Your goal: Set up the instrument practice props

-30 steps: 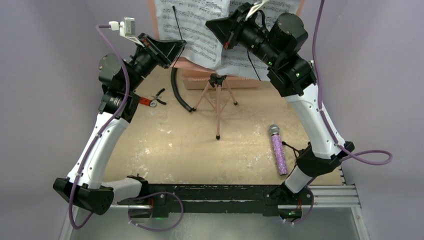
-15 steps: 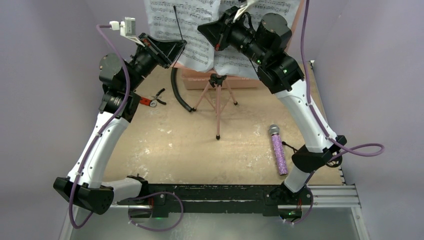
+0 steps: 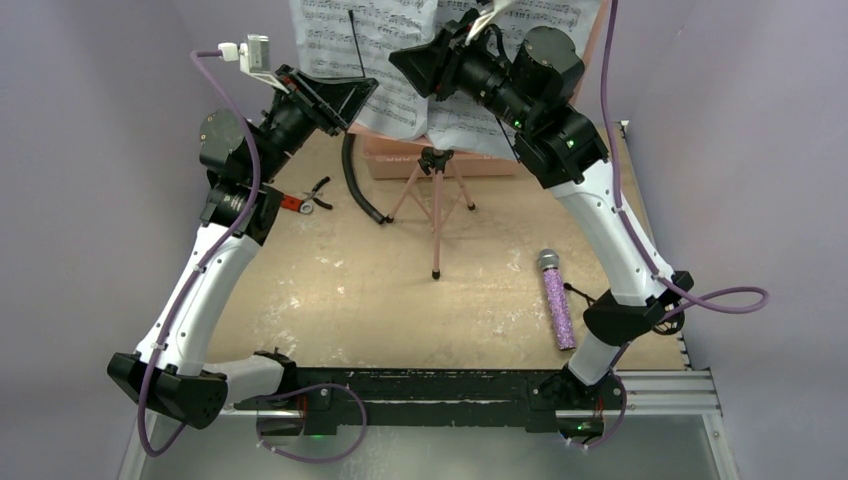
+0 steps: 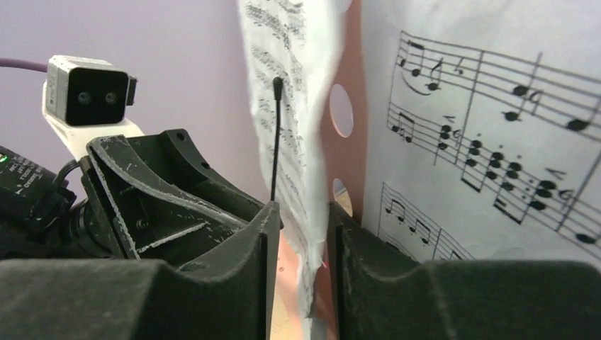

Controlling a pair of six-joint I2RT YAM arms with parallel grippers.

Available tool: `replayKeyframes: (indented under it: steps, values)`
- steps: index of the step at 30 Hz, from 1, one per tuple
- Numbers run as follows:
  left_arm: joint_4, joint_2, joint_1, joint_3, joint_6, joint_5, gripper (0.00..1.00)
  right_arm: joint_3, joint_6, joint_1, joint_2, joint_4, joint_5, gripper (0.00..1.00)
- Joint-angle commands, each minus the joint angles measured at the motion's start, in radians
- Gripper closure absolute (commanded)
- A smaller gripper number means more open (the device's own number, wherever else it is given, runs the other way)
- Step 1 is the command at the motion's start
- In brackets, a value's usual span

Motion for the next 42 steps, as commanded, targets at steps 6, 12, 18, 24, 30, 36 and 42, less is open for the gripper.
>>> replayKeyframes:
  steps: [6,12,18,24,30,36,42]
  values:
    - [0.059,-0.030,-0.008,-0.014,-0.042,-0.040,0.43,0.003,-0.037,0.006,-0.069,0.070,0.045,0.58]
    - [0.050,-0.040,-0.009,-0.018,-0.044,-0.052,0.36,-0.029,-0.074,0.007,-0.097,0.058,0.069,0.54]
    - [0.043,-0.048,-0.008,-0.020,-0.053,-0.066,0.33,-0.056,-0.129,0.007,-0.128,0.032,0.123,0.53]
    - [0.026,-0.057,-0.009,-0.021,-0.056,-0.082,0.22,-0.067,-0.167,0.006,-0.153,0.020,0.166,0.52]
    - [0.016,-0.066,-0.008,-0.022,-0.047,-0.094,0.20,-0.084,-0.212,0.007,-0.177,0.008,0.202,0.51]
    - [0.009,-0.070,-0.008,-0.022,-0.041,-0.100,0.18,-0.095,-0.239,0.007,-0.200,0.012,0.211,0.50]
    - [-0.005,-0.077,-0.008,-0.024,-0.029,-0.115,0.07,-0.182,-0.273,0.007,-0.267,0.074,0.173,0.46]
